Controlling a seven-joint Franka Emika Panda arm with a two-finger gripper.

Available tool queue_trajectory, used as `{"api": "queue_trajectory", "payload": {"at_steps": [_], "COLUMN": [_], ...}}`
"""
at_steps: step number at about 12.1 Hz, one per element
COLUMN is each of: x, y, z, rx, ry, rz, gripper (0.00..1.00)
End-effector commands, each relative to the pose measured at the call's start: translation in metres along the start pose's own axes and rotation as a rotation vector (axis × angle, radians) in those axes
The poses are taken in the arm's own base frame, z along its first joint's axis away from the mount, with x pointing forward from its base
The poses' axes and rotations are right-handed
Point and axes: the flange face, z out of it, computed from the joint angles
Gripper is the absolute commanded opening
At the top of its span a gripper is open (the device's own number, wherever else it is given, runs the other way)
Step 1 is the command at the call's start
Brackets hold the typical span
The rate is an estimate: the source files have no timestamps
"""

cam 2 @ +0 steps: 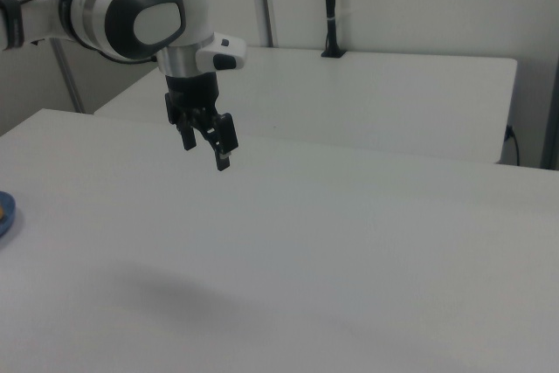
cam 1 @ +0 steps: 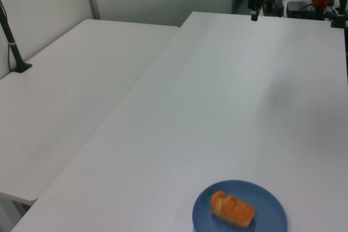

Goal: Put the bread on the table
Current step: 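Move the open gripper across the table toward the blue plate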

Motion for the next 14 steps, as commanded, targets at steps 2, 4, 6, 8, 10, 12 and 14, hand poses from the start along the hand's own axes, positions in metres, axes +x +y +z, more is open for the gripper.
{"api": "queue_trajectory", "payload": {"at_steps": [2,4,6,8,10,12,14], "x": [0.000,0.002,0.002,0.001,0.000,-0.002,-0.003], "y": [-0.001,-0.002,-0.004,-0.007,-0.010,-0.017,-0.026], "z": [0.011,0.016,0.016,0.016,0.016,0.013,0.018], "rx": [-0.023,-0.025,-0.025,-0.024,-0.020,-0.016,-0.017], "ry": [-0.025,-0.033,-0.031,-0.036,-0.039,-0.039,-0.047], "rz": [-0.010,-0.010,-0.014,-0.019,-0.020,-0.001,-0.013], "gripper": [1.00,1.00,1.00,1.00,1.00,1.00,1.00]}}
